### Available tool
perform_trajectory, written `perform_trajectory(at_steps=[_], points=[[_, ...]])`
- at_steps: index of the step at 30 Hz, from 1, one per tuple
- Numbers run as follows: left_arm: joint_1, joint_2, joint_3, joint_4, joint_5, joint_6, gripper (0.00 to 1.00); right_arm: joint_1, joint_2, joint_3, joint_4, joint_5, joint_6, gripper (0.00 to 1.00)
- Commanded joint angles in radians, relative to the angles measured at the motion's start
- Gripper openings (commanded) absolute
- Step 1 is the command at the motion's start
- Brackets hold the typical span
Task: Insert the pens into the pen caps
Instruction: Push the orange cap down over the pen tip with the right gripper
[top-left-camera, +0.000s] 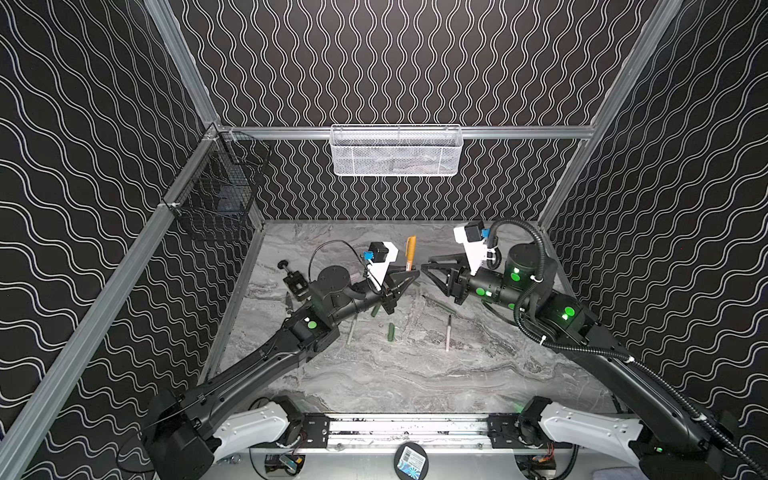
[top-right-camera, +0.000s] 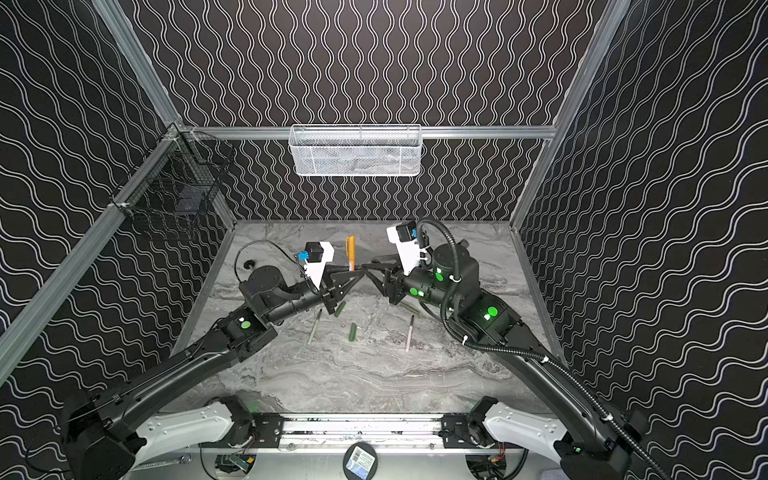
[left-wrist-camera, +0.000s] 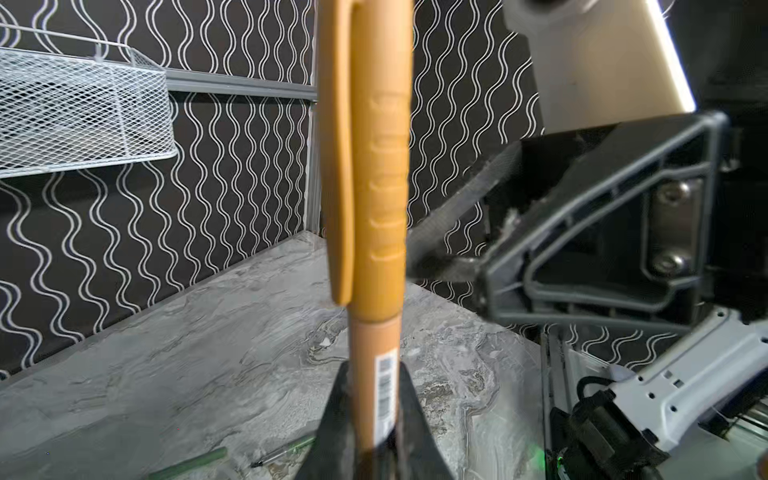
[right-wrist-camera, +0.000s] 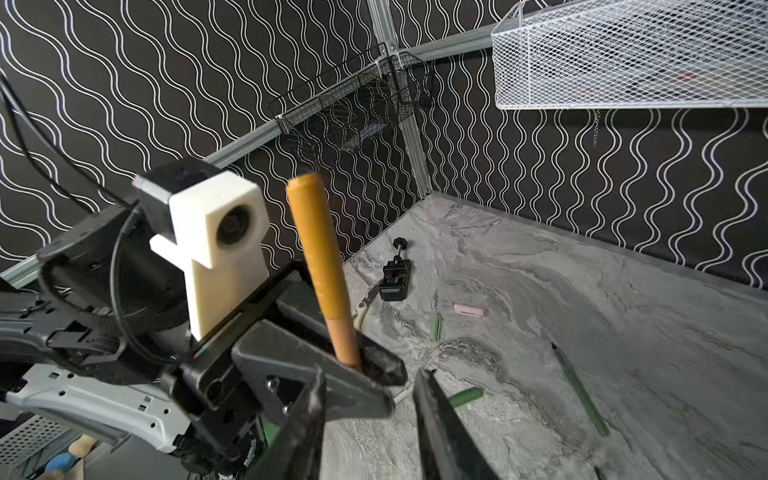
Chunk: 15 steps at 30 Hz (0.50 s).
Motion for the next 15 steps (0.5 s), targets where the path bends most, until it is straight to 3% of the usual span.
perform_trajectory(at_steps=[1, 15], points=[[0.003, -0.006, -0.010, 0.076, 0.049, -0.042, 0.00, 0.004, 0.024, 0.033, 0.002, -0.029, -0.036, 0.39], [0.005, -0.027, -0.021, 0.084, 0.075, -0.066, 0.00, 0.028, 0.122, 0.056, 0.061, -0.119, -0.030, 0.37]])
